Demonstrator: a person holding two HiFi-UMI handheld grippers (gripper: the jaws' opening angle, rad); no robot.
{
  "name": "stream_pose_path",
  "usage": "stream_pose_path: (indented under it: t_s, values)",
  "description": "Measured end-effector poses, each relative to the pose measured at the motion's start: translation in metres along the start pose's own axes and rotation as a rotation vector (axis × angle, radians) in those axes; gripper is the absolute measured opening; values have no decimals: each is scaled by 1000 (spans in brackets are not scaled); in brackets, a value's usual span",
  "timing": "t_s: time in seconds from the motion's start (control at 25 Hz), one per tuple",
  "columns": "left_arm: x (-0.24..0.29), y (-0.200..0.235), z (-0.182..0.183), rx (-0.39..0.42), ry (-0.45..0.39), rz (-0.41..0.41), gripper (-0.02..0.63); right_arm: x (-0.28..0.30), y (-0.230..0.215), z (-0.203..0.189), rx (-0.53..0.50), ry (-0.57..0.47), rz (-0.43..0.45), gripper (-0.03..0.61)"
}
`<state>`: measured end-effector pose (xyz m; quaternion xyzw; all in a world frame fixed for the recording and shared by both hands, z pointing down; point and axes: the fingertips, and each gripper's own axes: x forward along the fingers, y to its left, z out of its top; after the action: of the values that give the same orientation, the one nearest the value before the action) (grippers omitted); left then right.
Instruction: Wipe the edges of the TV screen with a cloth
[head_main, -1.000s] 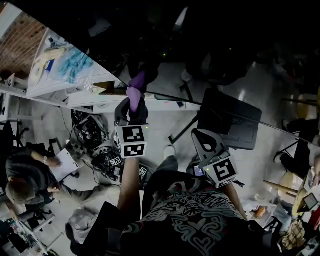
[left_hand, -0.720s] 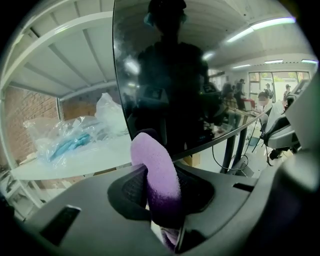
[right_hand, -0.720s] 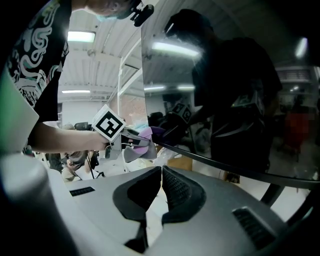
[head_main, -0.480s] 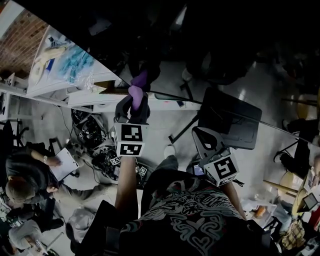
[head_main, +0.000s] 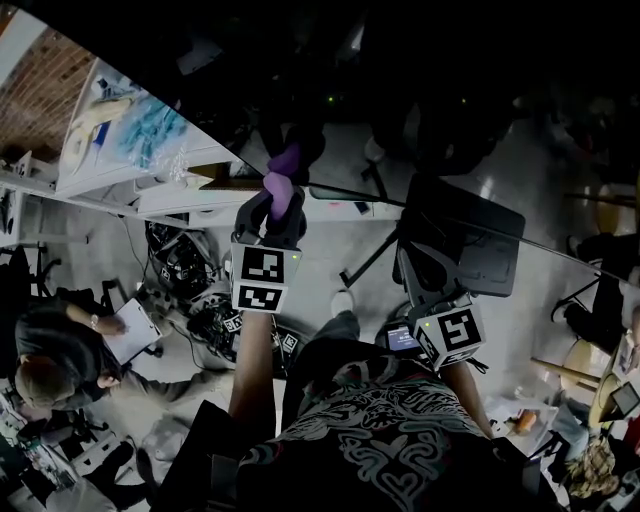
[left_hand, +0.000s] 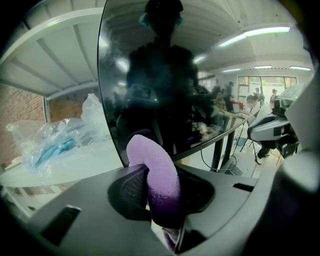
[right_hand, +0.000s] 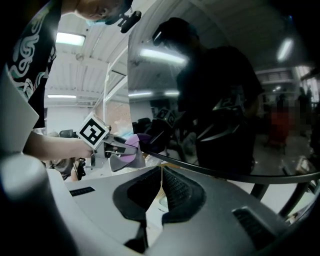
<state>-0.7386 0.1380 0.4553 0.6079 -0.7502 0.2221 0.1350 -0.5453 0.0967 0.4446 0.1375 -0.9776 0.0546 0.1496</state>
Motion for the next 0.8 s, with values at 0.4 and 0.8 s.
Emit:
stream_pose_path:
  t_s: [0.4, 0.8]
  values:
    - [9, -24, 7, 5, -19, -69, 110, -11, -41, 6, 43, -37, -155, 31]
    - [12, -38, 11, 5, -28, -120, 109, -19, -45, 7, 48, -49, -187, 31]
